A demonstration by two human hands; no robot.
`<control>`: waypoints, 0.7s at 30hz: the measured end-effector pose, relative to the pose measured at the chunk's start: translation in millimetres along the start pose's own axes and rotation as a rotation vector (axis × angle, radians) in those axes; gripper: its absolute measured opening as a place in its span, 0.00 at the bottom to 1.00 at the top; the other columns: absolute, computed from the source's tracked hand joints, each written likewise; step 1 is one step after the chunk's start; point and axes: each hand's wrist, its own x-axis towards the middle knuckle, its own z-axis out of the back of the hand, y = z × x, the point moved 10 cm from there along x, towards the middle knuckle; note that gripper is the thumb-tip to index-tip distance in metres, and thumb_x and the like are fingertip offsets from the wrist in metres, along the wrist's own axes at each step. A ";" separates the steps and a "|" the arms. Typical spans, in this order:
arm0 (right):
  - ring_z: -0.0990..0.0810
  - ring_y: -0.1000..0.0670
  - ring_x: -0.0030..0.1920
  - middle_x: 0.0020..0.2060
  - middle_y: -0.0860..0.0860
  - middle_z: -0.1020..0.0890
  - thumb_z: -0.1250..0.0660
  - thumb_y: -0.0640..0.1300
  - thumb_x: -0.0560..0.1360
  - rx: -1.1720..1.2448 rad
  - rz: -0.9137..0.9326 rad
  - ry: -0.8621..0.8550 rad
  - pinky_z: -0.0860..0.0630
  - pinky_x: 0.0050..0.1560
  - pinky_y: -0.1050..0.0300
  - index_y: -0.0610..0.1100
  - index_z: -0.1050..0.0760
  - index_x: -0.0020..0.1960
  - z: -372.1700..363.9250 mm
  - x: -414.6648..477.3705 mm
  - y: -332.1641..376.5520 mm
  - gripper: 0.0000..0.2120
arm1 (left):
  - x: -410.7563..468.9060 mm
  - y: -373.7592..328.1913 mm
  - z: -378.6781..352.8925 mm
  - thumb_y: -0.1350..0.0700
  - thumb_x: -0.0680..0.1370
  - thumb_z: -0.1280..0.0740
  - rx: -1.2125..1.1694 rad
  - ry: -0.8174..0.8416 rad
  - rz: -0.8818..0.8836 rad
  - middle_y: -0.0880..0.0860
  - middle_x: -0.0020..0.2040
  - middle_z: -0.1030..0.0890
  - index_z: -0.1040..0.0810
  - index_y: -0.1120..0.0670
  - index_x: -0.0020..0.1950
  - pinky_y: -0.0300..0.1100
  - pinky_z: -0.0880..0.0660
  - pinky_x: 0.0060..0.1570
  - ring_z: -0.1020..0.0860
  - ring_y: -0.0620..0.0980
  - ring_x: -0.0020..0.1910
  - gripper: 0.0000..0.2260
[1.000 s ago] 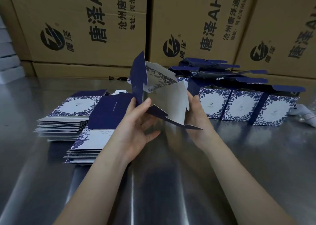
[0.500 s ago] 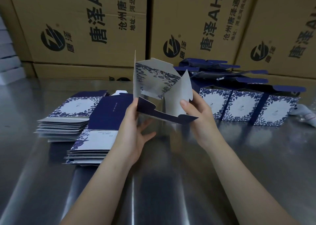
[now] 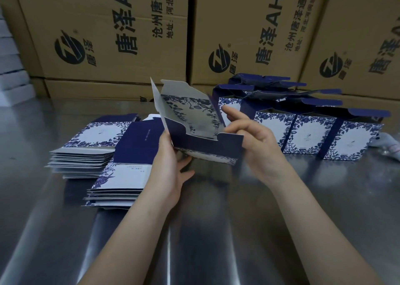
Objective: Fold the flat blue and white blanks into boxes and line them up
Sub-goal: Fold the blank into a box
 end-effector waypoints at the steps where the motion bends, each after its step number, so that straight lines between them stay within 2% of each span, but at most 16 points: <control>1: 0.32 0.56 0.71 0.66 0.54 0.24 0.28 0.58 0.68 -0.043 0.013 0.004 0.33 0.70 0.48 0.52 0.15 0.44 -1.3 -0.3 0.5 0.11 | 0.4 0.3 0.2 0.41 0.82 0.47 -0.002 -0.003 0.005 0.50 0.66 0.23 0.27 0.45 0.68 0.60 0.30 0.61 0.23 0.55 0.64 0.19; 4: 0.32 0.54 0.71 0.67 0.48 0.25 0.34 0.68 0.70 -0.099 0.033 -0.036 0.34 0.69 0.50 0.46 0.15 0.49 -1.3 -1.3 4.7 0.26 | 0.4 0.6 1.8 0.40 0.82 0.47 -0.009 -0.018 0.013 0.49 0.64 0.23 0.27 0.44 0.66 0.59 0.30 0.59 0.23 0.55 0.64 0.18; 6: 0.32 0.53 0.71 0.68 0.46 0.27 0.38 0.69 0.71 -0.160 0.077 -0.055 0.32 0.68 0.54 0.42 0.17 0.51 -0.9 -1.7 12.7 0.31 | 1.5 0.8 3.3 0.40 0.82 0.48 -0.015 -0.030 0.012 0.49 0.62 0.22 0.27 0.43 0.63 0.60 0.29 0.61 0.23 0.55 0.64 0.16; 8: 0.32 0.52 0.71 0.69 0.47 0.27 0.39 0.69 0.72 -0.224 0.124 -0.053 0.33 0.69 0.55 0.42 0.17 0.51 -3.7 -3.3 20.2 0.30 | 2.5 2.2 5.0 0.40 0.83 0.48 -0.014 -0.043 0.023 0.51 0.66 0.23 0.29 0.46 0.69 0.62 0.30 0.65 0.23 0.55 0.63 0.20; 10: 0.32 0.49 0.71 0.68 0.48 0.26 0.41 0.68 0.74 -0.312 0.164 -0.045 0.36 0.71 0.49 0.43 0.17 0.50 -9.5 -4.7 24.7 0.29 | 3.2 4.9 5.7 0.39 0.82 0.48 -0.008 -0.053 0.044 0.52 0.68 0.24 0.31 0.47 0.73 0.63 0.31 0.66 0.23 0.56 0.64 0.23; 13: 0.31 0.48 0.70 0.67 0.47 0.25 0.43 0.58 0.78 -0.472 0.238 -0.082 0.36 0.71 0.45 0.45 0.19 0.53 -15.4 -6.7 30.0 0.21 | 2.6 5.4 8.0 0.37 0.82 0.48 -0.001 -0.076 0.041 0.51 0.66 0.23 0.32 0.47 0.74 0.59 0.28 0.62 0.22 0.56 0.63 0.25; 15: 0.29 0.50 0.69 0.66 0.47 0.24 0.46 0.52 0.79 -0.550 0.295 -0.178 0.34 0.69 0.44 0.49 0.21 0.55 -9.1 -9.7 35.0 0.16 | 2.1 3.7 9.7 0.36 0.82 0.48 0.009 -0.094 0.018 0.49 0.65 0.26 0.33 0.45 0.73 0.58 0.29 0.58 0.23 0.55 0.61 0.23; 17: 0.27 0.51 0.67 0.64 0.49 0.24 0.45 0.50 0.80 -0.608 0.350 -0.297 0.32 0.67 0.42 0.51 0.22 0.55 0.6 -14.1 39.5 0.14 | 2.2 2.4 9.6 0.36 0.82 0.48 0.036 -0.096 -0.008 0.47 0.67 0.27 0.34 0.42 0.72 0.57 0.29 0.58 0.23 0.53 0.59 0.22; 21: 0.23 0.50 0.62 0.59 0.51 0.21 0.45 0.49 0.80 -0.692 0.384 -0.498 0.27 0.62 0.42 0.45 0.19 0.55 16.0 -21.5 42.3 0.18 | 1.9 1.8 4.6 0.36 0.82 0.50 0.144 -0.059 -0.067 0.44 0.67 0.26 0.32 0.39 0.71 0.57 0.29 0.63 0.23 0.50 0.61 0.21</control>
